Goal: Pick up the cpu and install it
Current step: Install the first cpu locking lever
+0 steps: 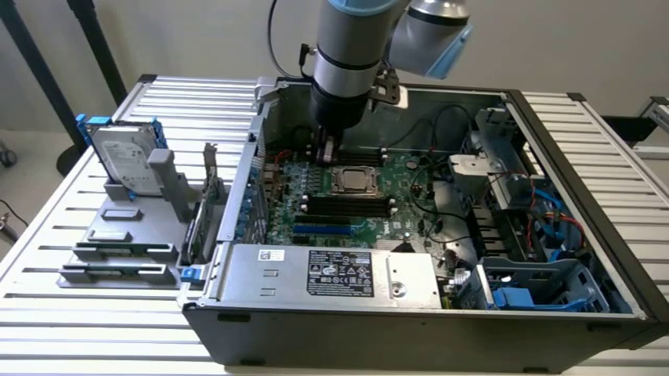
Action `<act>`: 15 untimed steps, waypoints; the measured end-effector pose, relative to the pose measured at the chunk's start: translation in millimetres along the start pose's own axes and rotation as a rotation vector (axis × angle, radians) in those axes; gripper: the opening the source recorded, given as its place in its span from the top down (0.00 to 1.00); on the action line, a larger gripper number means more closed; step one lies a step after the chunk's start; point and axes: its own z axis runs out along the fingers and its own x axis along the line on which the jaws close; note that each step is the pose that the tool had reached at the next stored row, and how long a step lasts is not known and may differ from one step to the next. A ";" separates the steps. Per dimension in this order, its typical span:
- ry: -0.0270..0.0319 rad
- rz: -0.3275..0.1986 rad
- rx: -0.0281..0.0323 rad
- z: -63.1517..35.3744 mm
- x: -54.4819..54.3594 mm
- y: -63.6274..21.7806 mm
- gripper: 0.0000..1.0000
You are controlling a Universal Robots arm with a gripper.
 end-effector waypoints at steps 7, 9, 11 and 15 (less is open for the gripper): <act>-0.0057 -0.070 -0.0117 0.0 0.8 -0.1 0.89; -0.0064 -0.084 -0.0195 0.1 1.4 -0.2 0.89; -0.0066 -0.097 -0.0318 0.3 2.1 -0.3 0.89; -0.0087 -0.112 -0.0574 0.9 4.0 -1.6 0.89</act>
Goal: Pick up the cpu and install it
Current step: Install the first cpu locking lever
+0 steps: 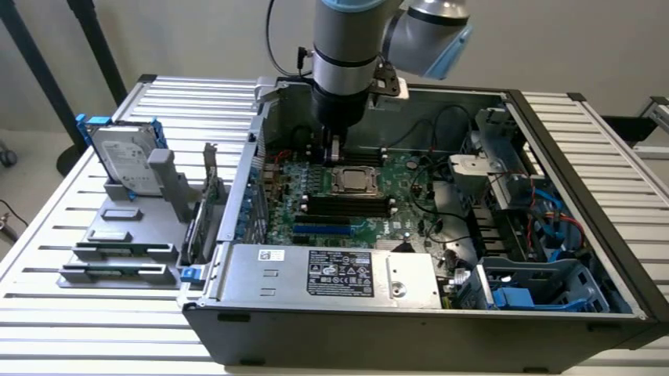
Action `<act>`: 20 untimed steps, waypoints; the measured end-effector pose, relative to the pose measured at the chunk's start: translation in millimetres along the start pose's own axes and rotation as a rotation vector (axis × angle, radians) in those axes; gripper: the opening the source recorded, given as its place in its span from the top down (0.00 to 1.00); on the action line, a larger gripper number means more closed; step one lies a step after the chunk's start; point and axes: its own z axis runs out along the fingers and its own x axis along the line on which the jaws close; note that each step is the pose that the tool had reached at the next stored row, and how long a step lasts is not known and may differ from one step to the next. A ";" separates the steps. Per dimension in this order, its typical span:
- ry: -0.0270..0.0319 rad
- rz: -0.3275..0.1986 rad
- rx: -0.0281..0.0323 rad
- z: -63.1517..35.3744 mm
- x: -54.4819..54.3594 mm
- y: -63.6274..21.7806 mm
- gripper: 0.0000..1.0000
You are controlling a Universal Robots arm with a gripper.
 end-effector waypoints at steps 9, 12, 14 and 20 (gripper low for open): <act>-0.0792 -0.011 -0.0328 1.0 4.7 -7.4 0.89; -0.1101 -0.013 -0.0381 1.4 6.6 -10.5 0.89; -0.1291 -0.014 -0.0392 1.8 8.4 -12.6 0.89; -0.1409 -0.015 -0.0393 1.4 10.3 -13.9 0.89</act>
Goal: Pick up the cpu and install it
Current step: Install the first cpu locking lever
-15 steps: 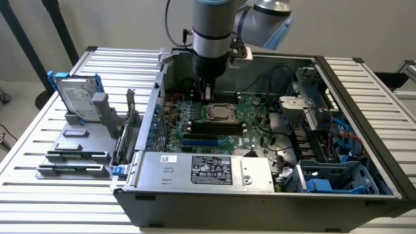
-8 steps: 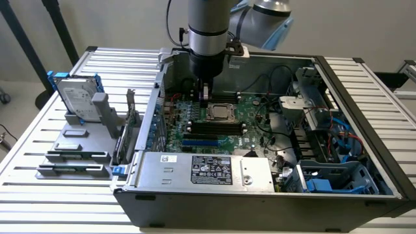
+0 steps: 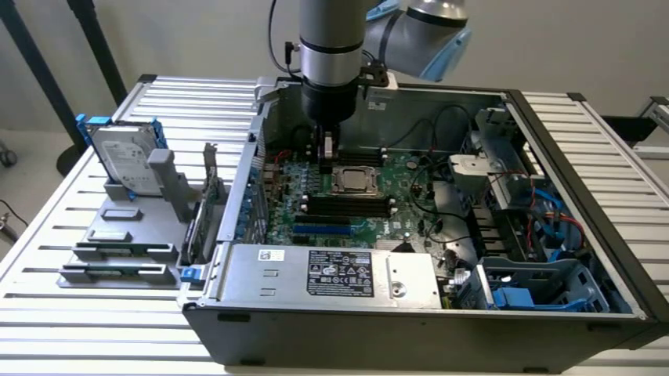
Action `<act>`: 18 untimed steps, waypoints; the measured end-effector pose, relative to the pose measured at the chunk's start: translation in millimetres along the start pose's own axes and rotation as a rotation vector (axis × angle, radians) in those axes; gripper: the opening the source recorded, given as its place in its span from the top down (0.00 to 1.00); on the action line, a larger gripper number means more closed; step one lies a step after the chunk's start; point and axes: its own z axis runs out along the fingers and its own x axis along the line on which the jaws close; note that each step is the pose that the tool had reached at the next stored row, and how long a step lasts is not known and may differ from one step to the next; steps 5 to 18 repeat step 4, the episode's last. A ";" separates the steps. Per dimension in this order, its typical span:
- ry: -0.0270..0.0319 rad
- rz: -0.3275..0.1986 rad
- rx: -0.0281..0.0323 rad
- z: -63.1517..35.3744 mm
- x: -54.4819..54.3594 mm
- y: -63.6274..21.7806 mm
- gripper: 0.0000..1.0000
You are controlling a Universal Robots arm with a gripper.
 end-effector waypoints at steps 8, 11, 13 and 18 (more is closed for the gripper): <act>0.0000 0.000 0.0000 0.0 0.0 0.0 0.89; 0.0000 0.000 0.0000 0.0 0.0 0.0 0.89; 0.0000 0.000 0.0000 0.0 0.0 0.0 0.89; 0.0000 0.000 0.0000 0.0 0.0 0.0 0.89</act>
